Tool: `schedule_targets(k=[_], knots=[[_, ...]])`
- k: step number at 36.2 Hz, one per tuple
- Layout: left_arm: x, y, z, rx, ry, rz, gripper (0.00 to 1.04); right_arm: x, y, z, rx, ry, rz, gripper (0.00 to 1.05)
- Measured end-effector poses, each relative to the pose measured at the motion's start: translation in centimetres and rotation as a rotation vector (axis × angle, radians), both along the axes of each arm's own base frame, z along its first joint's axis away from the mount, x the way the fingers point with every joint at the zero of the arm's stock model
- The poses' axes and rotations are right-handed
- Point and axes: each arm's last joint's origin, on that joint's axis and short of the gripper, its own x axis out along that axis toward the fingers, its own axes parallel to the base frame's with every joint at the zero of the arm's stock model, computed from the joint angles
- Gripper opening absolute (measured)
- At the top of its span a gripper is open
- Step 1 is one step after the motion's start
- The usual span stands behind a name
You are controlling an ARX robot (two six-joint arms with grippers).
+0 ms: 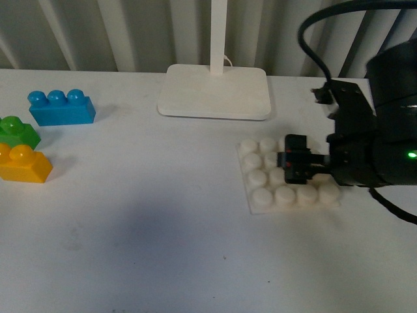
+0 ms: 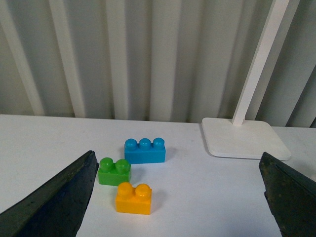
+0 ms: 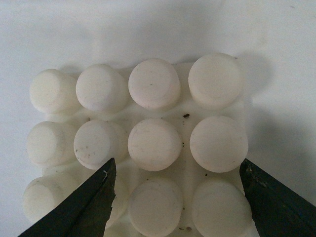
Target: Insert yellow block into base center
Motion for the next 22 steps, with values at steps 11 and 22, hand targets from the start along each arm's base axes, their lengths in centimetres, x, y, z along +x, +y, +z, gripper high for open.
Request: schedule_targets(k=[11, 22], knots=[[0.0, 0.0, 0.0, 0.000, 0.000, 0.000, 0.98, 1.8, 8.1, -0.1, 0.046, 0.010, 0.041, 0.74], [0.0, 0.0, 0.0, 0.000, 0.000, 0.000, 0.98, 1.6, 14.0, -0.3, 0.087, 0.026, 0.065, 0.74]])
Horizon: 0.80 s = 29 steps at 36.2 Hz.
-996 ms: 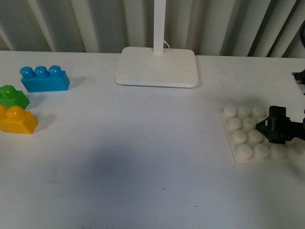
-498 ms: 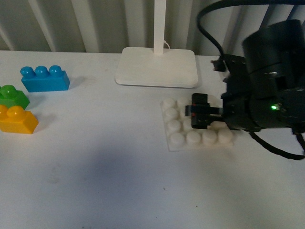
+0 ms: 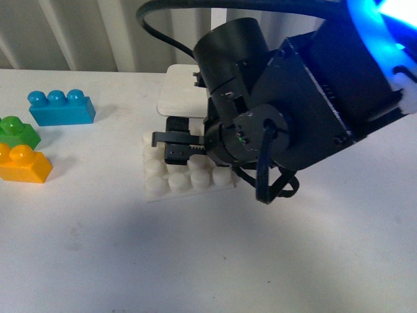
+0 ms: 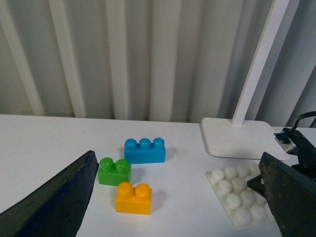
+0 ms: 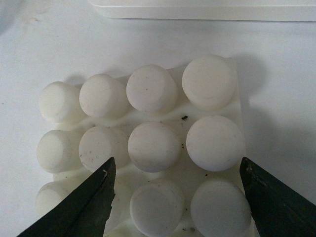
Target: Insert yellow block into base center
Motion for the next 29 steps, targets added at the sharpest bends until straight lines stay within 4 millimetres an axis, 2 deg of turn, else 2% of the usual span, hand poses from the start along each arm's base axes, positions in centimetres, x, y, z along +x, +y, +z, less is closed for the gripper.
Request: schedule_targets(k=[7, 14, 23, 29], knots=[[0.0, 0.0, 0.0, 0.000, 0.000, 0.000, 0.98, 0.0, 2.6, 0.1, 0.025, 0.010, 0.006, 0.74], [0.0, 0.0, 0.0, 0.000, 0.000, 0.000, 0.98, 0.3, 3.9, 0.3, 0.042, 0.027, -0.001, 0.74], [0.0, 0.0, 0.0, 0.000, 0.000, 0.000, 0.98, 0.5, 4.4, 0.5, 0.070, 0.028, -0.033, 0.75], [0.0, 0.0, 0.0, 0.000, 0.000, 0.000, 0.98, 0.0, 3.1, 0.7, 0.093, 0.009, -0.073, 0.77]])
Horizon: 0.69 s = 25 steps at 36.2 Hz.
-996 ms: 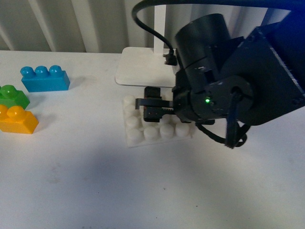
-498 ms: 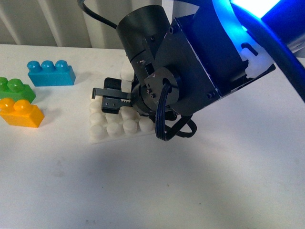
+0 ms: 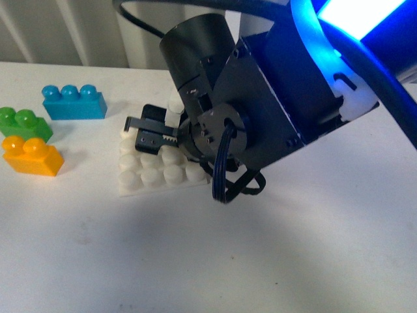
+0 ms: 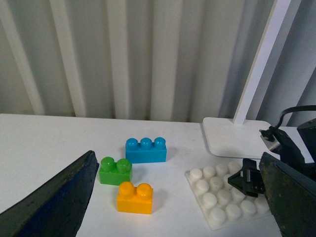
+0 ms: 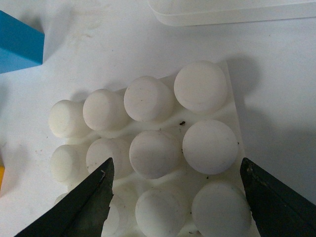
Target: Insert yellow block into base center
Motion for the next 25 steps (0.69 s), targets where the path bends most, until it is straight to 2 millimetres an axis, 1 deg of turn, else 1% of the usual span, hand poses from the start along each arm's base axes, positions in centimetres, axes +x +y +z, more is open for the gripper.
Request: schedule_targets(k=[4, 6, 10, 13, 14, 16, 18, 19, 21, 22, 25], knots=[[0.0, 0.0, 0.0, 0.000, 0.000, 0.000, 0.98, -0.7, -2.5, -0.1, 0.009, 0.012, -0.041, 0.78], [0.0, 0.0, 0.0, 0.000, 0.000, 0.000, 0.98, -0.8, -4.5, 0.6, 0.020, 0.001, -0.078, 0.80], [0.0, 0.0, 0.0, 0.000, 0.000, 0.000, 0.98, -0.4, -9.1, 2.8, 0.049, -0.056, -0.169, 0.80], [0.0, 0.0, 0.0, 0.000, 0.000, 0.000, 0.98, -0.5, -12.0, 4.6, 0.071, -0.103, -0.213, 0.81], [0.0, 0.0, 0.0, 0.000, 0.000, 0.000, 0.98, -0.7, -13.4, 5.5, 0.079, -0.128, -0.229, 0.81], [0.0, 0.0, 0.0, 0.000, 0.000, 0.000, 0.98, -1.6, -16.2, 7.3, 0.098, -0.175, -0.249, 0.82], [0.0, 0.0, 0.0, 0.000, 0.000, 0.000, 0.98, -2.6, -17.8, 8.4, 0.108, -0.196, -0.252, 0.85], [0.0, 0.0, 0.0, 0.000, 0.000, 0.000, 0.98, -3.8, -19.4, 9.4, 0.123, -0.216, -0.255, 0.88], [0.0, 0.0, 0.0, 0.000, 0.000, 0.000, 0.98, -5.8, -21.5, 11.0, 0.138, -0.248, -0.249, 0.94], [0.0, 0.0, 0.0, 0.000, 0.000, 0.000, 0.98, -7.2, -22.8, 12.2, 0.144, -0.276, -0.252, 0.97], [0.0, 0.0, 0.0, 0.000, 0.000, 0.000, 0.98, -9.5, -24.5, 14.0, 0.156, -0.321, -0.239, 0.95]])
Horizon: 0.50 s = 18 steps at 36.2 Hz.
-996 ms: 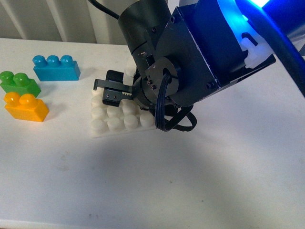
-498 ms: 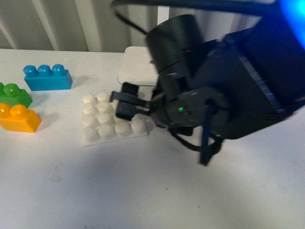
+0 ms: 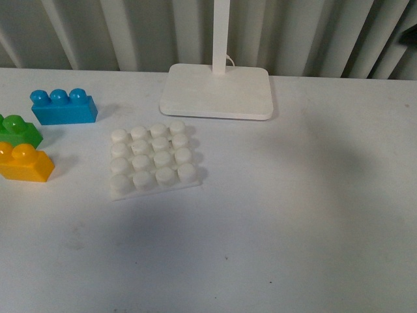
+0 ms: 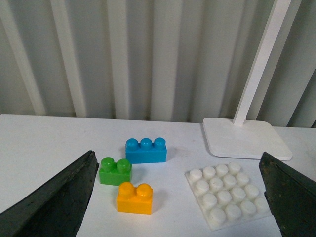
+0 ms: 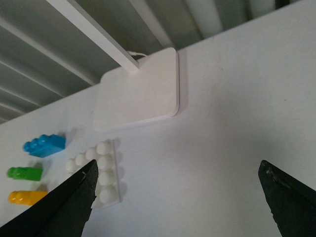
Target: Insert yellow block into base center
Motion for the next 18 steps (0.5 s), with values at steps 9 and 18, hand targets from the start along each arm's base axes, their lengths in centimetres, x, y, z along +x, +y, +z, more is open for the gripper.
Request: schedule_targets(k=[9, 18], knots=[[0.0, 0.0, 0.0, 0.000, 0.000, 0.000, 0.98, -9.0, -2.8, 4.4, -0.394, -0.463, -0.254, 0.65], [0.0, 0.0, 0.0, 0.000, 0.000, 0.000, 0.98, -12.2, -2.8, 2.7, -0.478, -0.544, -0.242, 0.19]])
